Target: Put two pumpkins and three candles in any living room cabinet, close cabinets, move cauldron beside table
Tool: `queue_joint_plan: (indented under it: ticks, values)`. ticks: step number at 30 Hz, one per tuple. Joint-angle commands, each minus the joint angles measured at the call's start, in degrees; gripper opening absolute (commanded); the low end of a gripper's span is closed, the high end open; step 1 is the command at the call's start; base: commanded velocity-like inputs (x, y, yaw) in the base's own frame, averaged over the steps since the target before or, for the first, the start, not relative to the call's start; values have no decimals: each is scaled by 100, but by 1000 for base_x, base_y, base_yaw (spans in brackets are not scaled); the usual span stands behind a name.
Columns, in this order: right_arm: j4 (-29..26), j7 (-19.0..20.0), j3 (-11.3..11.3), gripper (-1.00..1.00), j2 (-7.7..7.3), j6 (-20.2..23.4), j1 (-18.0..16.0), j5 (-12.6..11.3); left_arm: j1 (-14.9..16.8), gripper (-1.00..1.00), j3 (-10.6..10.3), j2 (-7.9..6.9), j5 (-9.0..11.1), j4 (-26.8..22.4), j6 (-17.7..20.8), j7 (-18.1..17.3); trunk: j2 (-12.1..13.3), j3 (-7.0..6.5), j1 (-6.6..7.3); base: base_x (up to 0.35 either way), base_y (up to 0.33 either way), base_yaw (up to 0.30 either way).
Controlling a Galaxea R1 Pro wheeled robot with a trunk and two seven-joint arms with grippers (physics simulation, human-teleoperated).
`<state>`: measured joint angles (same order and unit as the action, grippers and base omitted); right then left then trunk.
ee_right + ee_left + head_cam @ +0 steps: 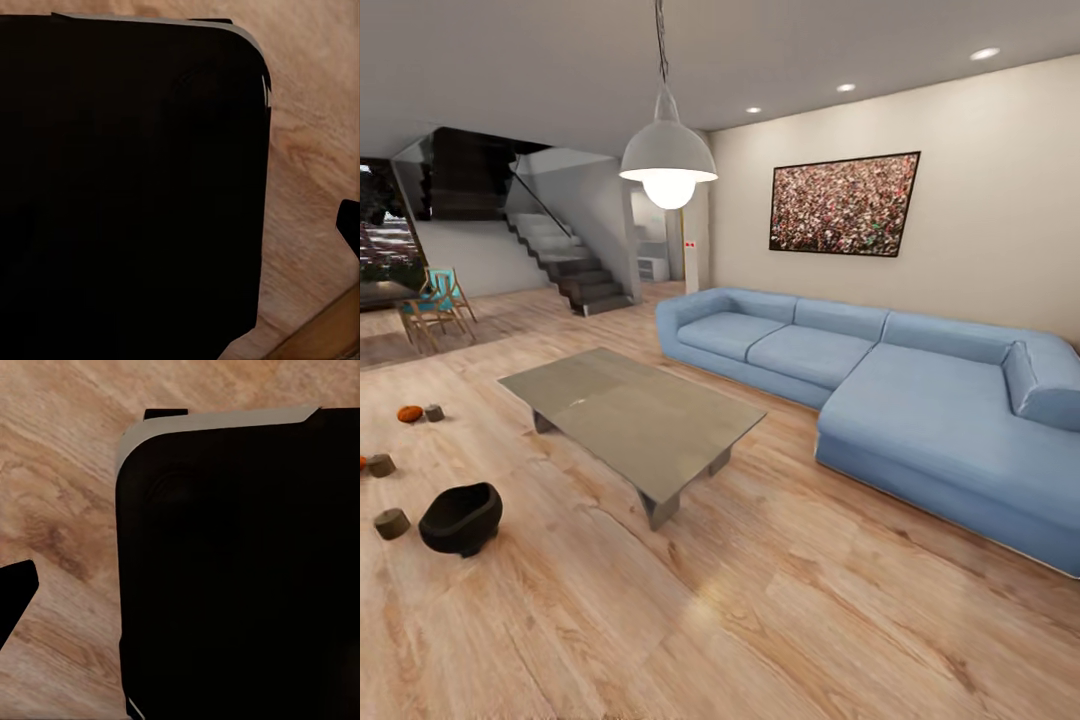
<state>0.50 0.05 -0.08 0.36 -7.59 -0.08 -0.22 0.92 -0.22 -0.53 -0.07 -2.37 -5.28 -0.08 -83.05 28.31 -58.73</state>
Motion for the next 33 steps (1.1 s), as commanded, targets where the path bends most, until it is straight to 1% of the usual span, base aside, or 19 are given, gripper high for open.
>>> queue_joint_plan:
  ticks: [1,5,9,33]
  values:
    - [9,-5,-1,100,0,-89,-1,-2,5,100,-3,-3,-4,8,-21,-1,-3,4,0,0,0,280]
    - [23,-11,-1,100,-1,-268,-1,3,5,100,-4,-6,-9,8,-22,-1,-3,4,0,0,0,275]
    - [27,-13,-1,100,-1,-328,-1,4,5,100,-5,-2,-7,8,-23,-1,-3,4,0,0,0,270]
    - [43,-9,-1,100,-1,-349,-1,6,5,100,-5,-1,-11,8,-25,-1,-3,4,0,0,0,266]
